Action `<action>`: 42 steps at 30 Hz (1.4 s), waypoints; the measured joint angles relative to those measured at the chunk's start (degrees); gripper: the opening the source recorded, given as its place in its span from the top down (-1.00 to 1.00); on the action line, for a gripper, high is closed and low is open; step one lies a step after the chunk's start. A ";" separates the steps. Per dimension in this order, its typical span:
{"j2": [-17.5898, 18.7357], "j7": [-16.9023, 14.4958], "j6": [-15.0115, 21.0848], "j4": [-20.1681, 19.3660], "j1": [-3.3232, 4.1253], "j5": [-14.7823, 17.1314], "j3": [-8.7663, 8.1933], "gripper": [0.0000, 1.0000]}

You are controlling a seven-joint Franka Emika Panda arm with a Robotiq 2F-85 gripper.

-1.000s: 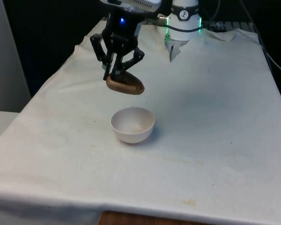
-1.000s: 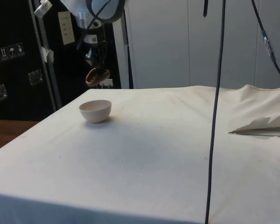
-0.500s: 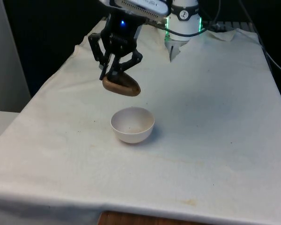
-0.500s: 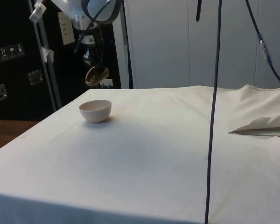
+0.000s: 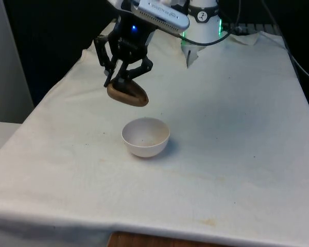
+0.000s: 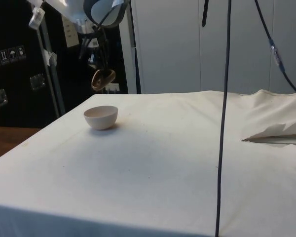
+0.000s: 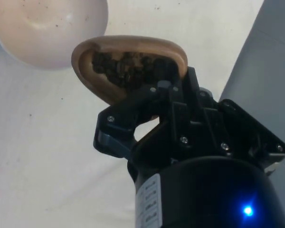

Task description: Pour the coffee beans from the cup into the bowl.

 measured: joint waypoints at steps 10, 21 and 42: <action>0.52 1.78 -2.23 0.92 0.80 -4.07 0.06 1.00; 1.78 3.21 -5.73 3.15 1.66 -8.25 0.34 1.00; 1.95 7.51 -12.83 3.90 3.78 -16.04 2.98 1.00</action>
